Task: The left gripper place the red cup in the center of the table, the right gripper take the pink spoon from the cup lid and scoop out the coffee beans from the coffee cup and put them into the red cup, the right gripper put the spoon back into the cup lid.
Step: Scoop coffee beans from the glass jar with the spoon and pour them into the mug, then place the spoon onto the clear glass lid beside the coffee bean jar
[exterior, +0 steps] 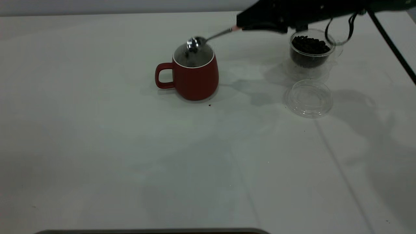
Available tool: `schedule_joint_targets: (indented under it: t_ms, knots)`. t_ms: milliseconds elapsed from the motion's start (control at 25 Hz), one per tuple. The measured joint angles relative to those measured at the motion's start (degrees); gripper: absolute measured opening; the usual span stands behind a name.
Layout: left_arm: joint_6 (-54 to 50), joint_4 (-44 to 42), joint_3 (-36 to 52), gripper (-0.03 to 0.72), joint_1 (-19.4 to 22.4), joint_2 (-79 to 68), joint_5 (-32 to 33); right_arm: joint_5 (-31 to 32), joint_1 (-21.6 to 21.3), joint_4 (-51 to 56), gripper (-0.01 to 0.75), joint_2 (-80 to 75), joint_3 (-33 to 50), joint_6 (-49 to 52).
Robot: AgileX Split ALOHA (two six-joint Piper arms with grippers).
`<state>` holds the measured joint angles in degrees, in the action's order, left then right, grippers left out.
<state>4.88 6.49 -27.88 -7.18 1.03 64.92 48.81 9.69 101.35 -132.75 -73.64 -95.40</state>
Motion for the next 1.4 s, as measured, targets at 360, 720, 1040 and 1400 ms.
schedule_joint_targets:
  t_ms: [360, 720, 1040, 1400]
  knots:
    - [0.00, 0.00, 0.00, 0.505, 0.00, 0.00, 0.00, -1.51, -1.19, -3.73, 0.096, 4.79, 3.70, -2.17]
    - [0.00, 0.00, 0.05, 0.505, 0.00, 0.00, 0.00, 0.59, -17.04, -8.26, 0.096, 7.84, 18.39, 3.94]
    - [0.00, 0.00, 0.05, 0.505, 0.00, 0.00, 0.00, -4.15, -25.83, -10.73, 0.096, 8.32, 22.16, 4.10]
    - [0.00, 0.00, 0.05, 0.505, 0.00, 0.00, 0.00, -2.90, -32.12, -15.95, 0.096, 4.87, 20.14, 10.59]
